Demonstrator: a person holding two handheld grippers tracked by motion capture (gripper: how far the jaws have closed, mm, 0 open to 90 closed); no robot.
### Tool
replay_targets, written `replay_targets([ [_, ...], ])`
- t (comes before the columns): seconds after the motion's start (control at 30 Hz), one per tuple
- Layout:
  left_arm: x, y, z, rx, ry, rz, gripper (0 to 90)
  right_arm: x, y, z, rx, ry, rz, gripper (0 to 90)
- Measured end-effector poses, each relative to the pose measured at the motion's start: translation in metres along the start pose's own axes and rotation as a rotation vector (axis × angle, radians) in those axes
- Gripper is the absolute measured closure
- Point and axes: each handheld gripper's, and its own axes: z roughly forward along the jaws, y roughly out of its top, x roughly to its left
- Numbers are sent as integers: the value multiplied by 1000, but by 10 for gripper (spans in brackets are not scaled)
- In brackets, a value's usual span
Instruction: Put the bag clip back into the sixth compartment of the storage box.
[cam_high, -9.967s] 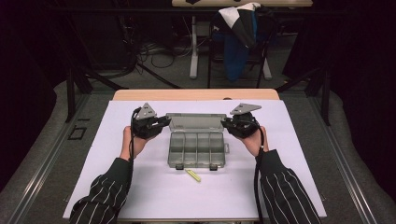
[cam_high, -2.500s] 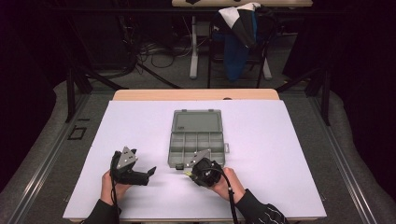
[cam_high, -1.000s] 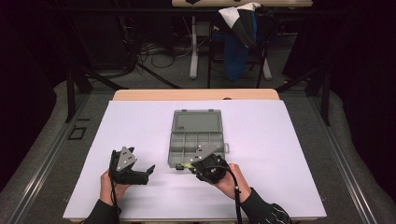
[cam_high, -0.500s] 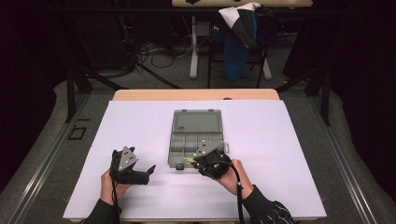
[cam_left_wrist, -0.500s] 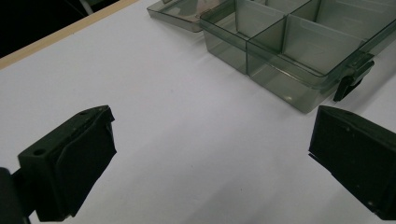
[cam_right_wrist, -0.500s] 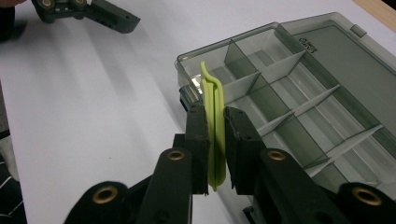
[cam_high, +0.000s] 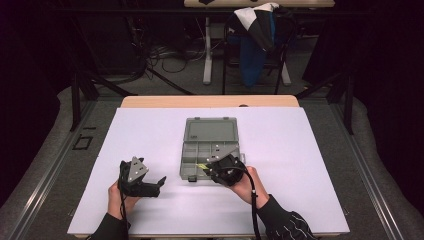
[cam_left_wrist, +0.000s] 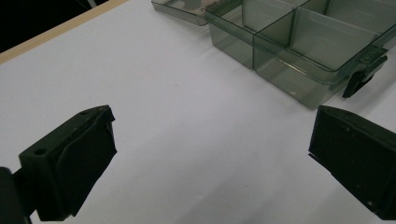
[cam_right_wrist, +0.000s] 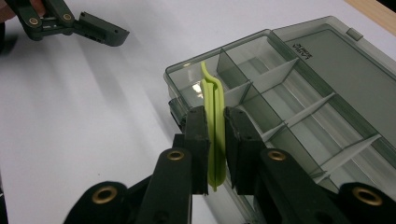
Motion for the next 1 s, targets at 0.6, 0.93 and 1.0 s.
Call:
replay_targets([
  [0.6,-1,0,-1,-1,0,5,1,-12,7,13,9,-34,81,803],
  [0.93,0,0,-3,-18,9,-1,2,-17,11,24,21,-45,148,802],
  [1.0,-1,0,-3,-15,8,2,2,-17,11,28,24,-53,164,802],
])
